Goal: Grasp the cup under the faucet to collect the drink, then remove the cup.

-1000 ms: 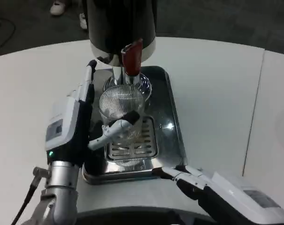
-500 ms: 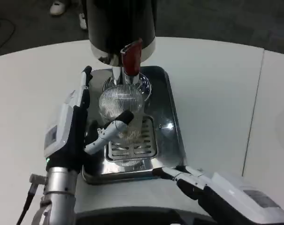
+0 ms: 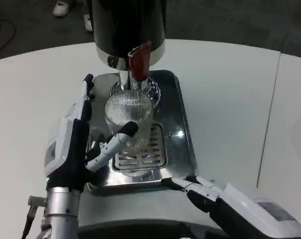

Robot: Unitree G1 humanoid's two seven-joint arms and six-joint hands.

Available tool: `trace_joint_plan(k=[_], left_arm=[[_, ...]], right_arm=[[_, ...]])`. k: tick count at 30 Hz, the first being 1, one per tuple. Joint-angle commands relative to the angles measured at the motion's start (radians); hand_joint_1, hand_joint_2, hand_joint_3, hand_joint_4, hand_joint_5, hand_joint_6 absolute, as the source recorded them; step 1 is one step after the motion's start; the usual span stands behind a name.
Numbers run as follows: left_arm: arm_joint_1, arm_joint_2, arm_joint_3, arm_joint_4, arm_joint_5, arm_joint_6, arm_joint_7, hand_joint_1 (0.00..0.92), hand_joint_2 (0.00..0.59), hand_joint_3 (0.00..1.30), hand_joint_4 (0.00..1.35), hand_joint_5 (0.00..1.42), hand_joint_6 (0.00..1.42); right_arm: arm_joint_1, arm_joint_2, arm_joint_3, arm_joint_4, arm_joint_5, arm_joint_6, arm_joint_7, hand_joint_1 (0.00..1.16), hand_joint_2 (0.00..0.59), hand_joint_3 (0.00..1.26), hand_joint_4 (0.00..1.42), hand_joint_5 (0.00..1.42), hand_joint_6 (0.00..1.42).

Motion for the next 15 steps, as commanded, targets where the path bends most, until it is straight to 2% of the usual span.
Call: trace_joint_plan(k=[1,3,5,15], left_arm=[[0.059,-0.017,0.03,-0.089,-0.057,-0.006,-0.053,0.083,0.068,0.0,0.0,0.13,0.09],[0.092,-0.027,0.051,-0.162,-0.101,-0.007,-0.09,0.086,0.089,0.0,0.0,0.16,0.15],[0.121,-0.037,0.072,-0.235,-0.138,0.0,-0.13,0.092,0.097,0.03,0.06,0.2,0.19],[0.263,-0.077,0.148,-0.613,-0.273,0.097,-0.299,0.088,0.084,0.14,0.2,0.3,0.29]], right_arm=[[0.009,0.003,0.001,-0.002,0.009,-0.01,-0.012,0.39,0.549,0.11,0.12,0.04,0.02],[0.009,0.003,0.001,-0.002,0.008,-0.01,-0.013,0.39,0.549,0.11,0.12,0.04,0.02],[0.01,0.004,0.001,-0.002,0.008,-0.01,-0.014,0.39,0.549,0.11,0.12,0.04,0.02],[0.013,0.004,0.002,0.0,0.01,-0.011,-0.021,0.39,0.549,0.11,0.12,0.04,0.02]])
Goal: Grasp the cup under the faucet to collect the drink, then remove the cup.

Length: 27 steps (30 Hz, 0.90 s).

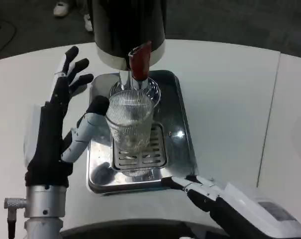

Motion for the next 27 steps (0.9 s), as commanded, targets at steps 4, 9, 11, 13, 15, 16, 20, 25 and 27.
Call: trace_joint_plan(k=[4,9,11,13,15,16,20,25,27], left_arm=[[0.063,-0.027,0.042,-0.132,-0.054,0.06,-0.092,0.087,0.084,0.15,0.21,0.3,0.29],[0.055,-0.031,0.06,-0.148,-0.078,0.078,-0.138,0.078,0.086,0.19,0.23,0.31,0.28],[0.051,-0.034,0.065,-0.153,-0.088,0.083,-0.156,0.074,0.086,0.21,0.26,0.34,0.29],[0.049,-0.037,0.066,-0.159,-0.099,0.089,-0.174,0.072,0.086,0.23,0.29,0.36,0.3],[0.045,-0.042,0.066,-0.17,-0.111,0.101,-0.192,0.072,0.086,0.25,0.31,0.38,0.3],[0.043,-0.043,0.067,-0.175,-0.115,0.106,-0.2,0.072,0.086,0.26,0.31,0.39,0.3],[0.023,-0.044,0.074,-0.214,-0.138,0.136,-0.233,0.072,0.086,0.32,0.34,0.41,0.34],[0.001,-0.044,0.086,-0.291,-0.159,0.191,-0.257,0.057,0.087,0.34,0.33,0.41,0.33],[-0.008,-0.042,0.091,-0.306,-0.163,0.21,-0.262,0.057,0.088,0.34,0.33,0.41,0.33]], right_arm=[[0.01,0.0,-0.001,-0.002,0.007,-0.008,-0.011,0.39,0.549,0.11,0.12,0.04,0.02],[0.012,0.0,-0.001,-0.003,0.009,-0.008,-0.012,0.39,0.549,0.11,0.12,0.04,0.02],[0.013,0.0,-0.001,-0.003,0.009,-0.008,-0.013,0.39,0.549,0.11,0.12,0.04,0.02],[0.014,0.001,0.0,-0.003,0.009,-0.009,-0.014,0.39,0.549,0.11,0.12,0.04,0.02],[0.015,0.001,0.0,-0.003,0.009,-0.009,-0.016,0.39,0.549,0.11,0.12,0.04,0.02],[0.016,0.001,0.0,-0.003,0.009,-0.009,-0.016,0.39,0.549,0.11,0.12,0.04,0.02],[0.019,0.0,-0.004,-0.005,0.011,-0.009,-0.017,0.39,0.549,0.11,0.12,0.04,0.02],[0.017,0.0,-0.005,-0.005,0.013,-0.008,-0.018,0.39,0.549,0.11,0.12,0.04,0.02],[0.016,0.0,-0.004,-0.004,0.014,-0.008,-0.018,0.39,0.549,0.11,0.12,0.05,0.02]])
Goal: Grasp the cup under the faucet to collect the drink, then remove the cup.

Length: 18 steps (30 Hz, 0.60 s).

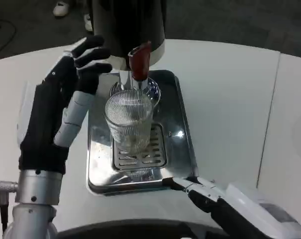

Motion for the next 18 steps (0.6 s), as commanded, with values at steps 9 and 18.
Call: trace_joint_plan(k=[9,18], left_arm=[[-0.081,-0.009,0.017,-0.027,-0.022,0.09,-0.029,0.057,0.088,0.34,0.29,0.38,0.32],[-0.128,-0.041,-0.011,-0.008,-0.007,0.11,-0.036,0.048,0.089,0.33,0.29,0.38,0.32]], right_arm=[[0.001,0.001,-0.005,-0.006,0.007,-0.005,-0.007,0.39,0.549,0.12,0.12,0.05,0.02],[0.0,0.002,-0.005,-0.005,0.01,-0.006,-0.008,0.39,0.549,0.12,0.12,0.05,0.02]])
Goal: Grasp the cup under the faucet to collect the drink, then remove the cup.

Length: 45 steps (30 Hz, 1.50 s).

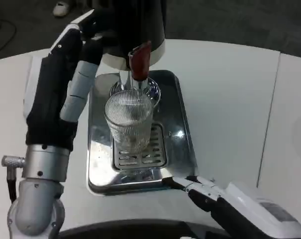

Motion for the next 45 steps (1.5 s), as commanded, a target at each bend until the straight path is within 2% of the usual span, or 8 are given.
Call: trace_joint_plan(k=[1,11,17,27,34,39,43,45], left_arm=[[-0.02,-0.019,-0.017,0.008,0.013,0.015,0.002,0.047,0.089,0.33,0.29,0.38,0.32],[-0.084,-0.058,-0.045,0.074,-0.008,0.047,-0.021,0.044,0.092,0.32,0.29,0.38,0.31],[-0.127,-0.056,-0.051,0.131,-0.019,0.045,-0.053,0.045,0.094,0.32,0.29,0.37,0.3],[-0.119,-0.049,-0.069,0.112,-0.014,0.049,-0.106,0.046,0.095,0.32,0.28,0.36,0.3],[-0.092,-0.046,-0.131,0.075,0.075,0.041,-0.106,0.046,0.095,0.32,0.29,0.36,0.3],[-0.091,-0.028,-0.141,0.083,0.108,0.032,-0.105,0.046,0.095,0.32,0.29,0.37,0.3],[-0.094,0.012,-0.139,0.092,0.124,0.017,-0.115,0.046,0.095,0.32,0.29,0.37,0.3],[-0.094,0.047,-0.134,0.105,0.134,0.002,-0.13,0.046,0.095,0.32,0.29,0.37,0.3]], right_arm=[[0.005,0.002,-0.004,-0.004,0.007,-0.007,-0.008,0.39,0.549,0.12,0.12,0.05,0.02],[0.008,0.004,-0.004,-0.002,0.012,-0.008,-0.014,0.39,0.549,0.13,0.12,0.05,0.02],[0.01,0.004,-0.003,-0.002,0.013,-0.009,-0.018,0.39,0.549,0.13,0.12,0.05,0.02],[0.014,0.005,-0.005,0.001,0.018,-0.011,-0.024,0.39,0.549,0.14,0.13,0.05,0.02],[0.017,0.005,-0.004,0.003,0.021,-0.013,-0.032,0.39,0.549,0.14,0.13,0.05,0.02],[0.013,0.005,0.004,0.005,0.018,-0.013,-0.035,0.39,0.549,0.14,0.13,0.05,0.02],[0.007,0.005,0.006,0.005,0.017,-0.01,-0.036,0.39,0.549,0.14,0.13,0.05,0.02],[0.004,0.009,0.008,0.005,0.017,-0.006,-0.038,0.39,0.549,0.14,0.13,0.05,0.02]])
